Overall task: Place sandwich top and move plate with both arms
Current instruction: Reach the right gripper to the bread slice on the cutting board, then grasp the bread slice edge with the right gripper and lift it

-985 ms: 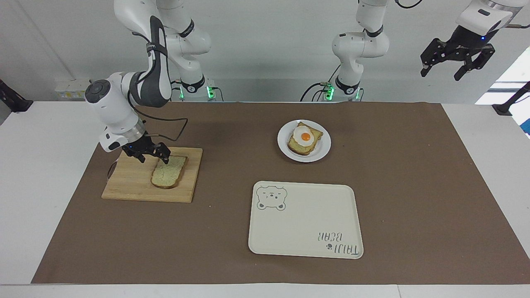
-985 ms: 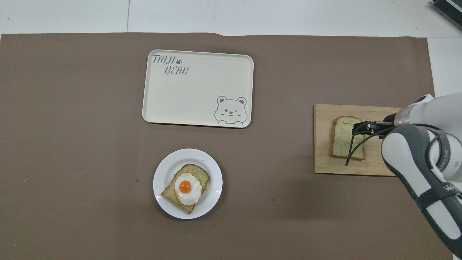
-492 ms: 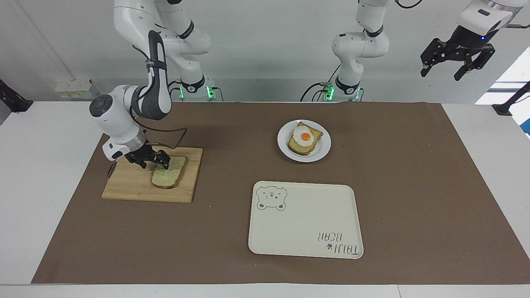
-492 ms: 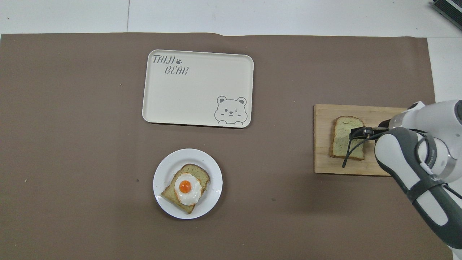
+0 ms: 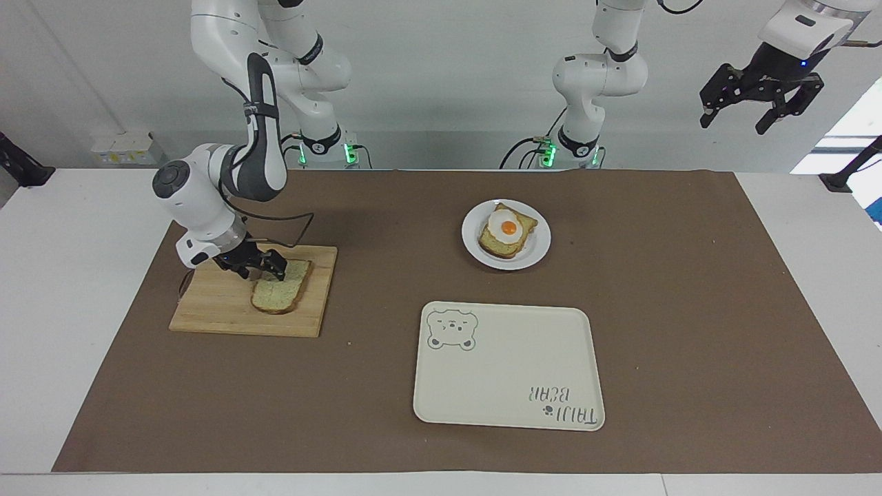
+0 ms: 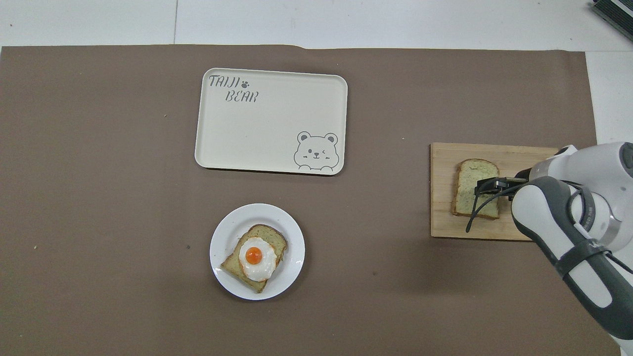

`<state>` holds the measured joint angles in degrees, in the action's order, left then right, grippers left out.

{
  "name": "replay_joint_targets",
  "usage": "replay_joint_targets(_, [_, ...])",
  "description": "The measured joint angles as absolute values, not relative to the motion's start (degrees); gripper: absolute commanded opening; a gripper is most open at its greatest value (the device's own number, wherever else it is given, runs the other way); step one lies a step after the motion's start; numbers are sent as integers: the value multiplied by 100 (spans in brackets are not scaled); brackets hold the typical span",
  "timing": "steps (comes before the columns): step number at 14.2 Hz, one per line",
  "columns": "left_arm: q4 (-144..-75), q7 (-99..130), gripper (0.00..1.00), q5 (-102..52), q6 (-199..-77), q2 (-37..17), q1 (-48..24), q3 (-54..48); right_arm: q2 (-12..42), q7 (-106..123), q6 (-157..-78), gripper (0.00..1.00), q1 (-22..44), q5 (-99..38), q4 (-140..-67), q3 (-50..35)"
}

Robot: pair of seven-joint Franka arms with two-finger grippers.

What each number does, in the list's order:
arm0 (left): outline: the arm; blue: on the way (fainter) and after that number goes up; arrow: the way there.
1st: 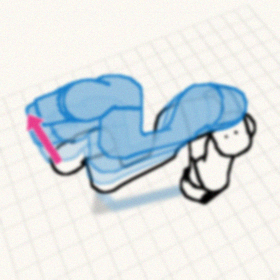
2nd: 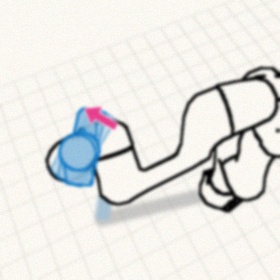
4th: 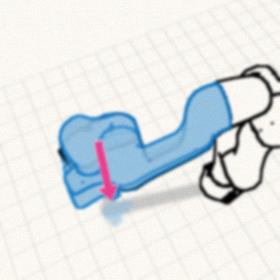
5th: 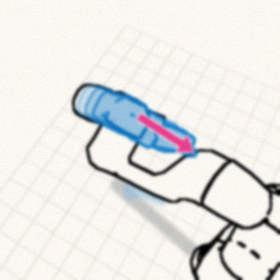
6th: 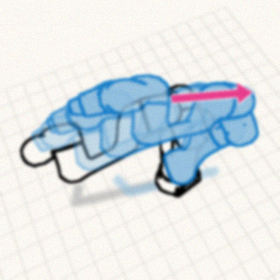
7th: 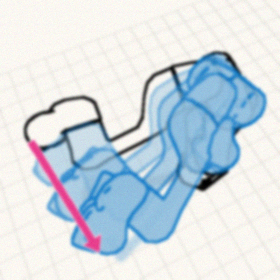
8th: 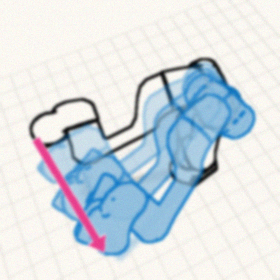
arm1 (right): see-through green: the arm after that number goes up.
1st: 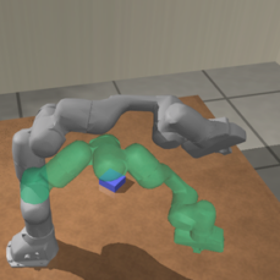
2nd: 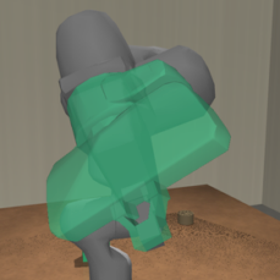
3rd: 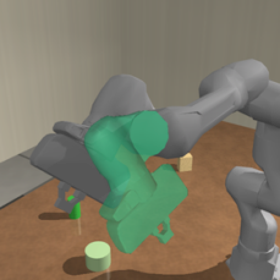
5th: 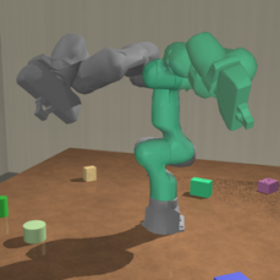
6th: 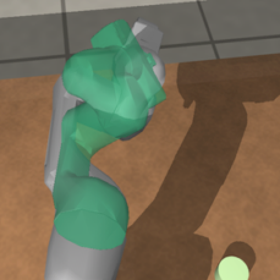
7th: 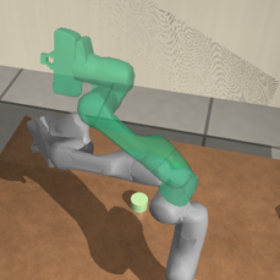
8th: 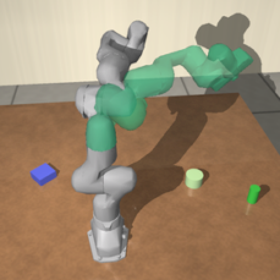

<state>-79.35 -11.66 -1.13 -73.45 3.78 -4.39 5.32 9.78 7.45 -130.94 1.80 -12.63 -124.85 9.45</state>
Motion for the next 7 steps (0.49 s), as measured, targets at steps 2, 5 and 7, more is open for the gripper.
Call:
replay_joint_targets(2, [-7935, -1166, 100, -113, -7345, 378, -439, 532, 978, 878, -13096, 98, 179, -1312, -12500, 947])
replay_joint_targets(5, [-7935, -1166, 100, -113, -7345, 378, -439, 532, 978, 922, -13097, 58, 179, -1319, -12504, 947])
replay_joint_targets(7, [-7935, -1166, 100, -113, -7345, 378, -439, 532, 976, 936, -13097, 25, 180, -1328, -12503, 943])
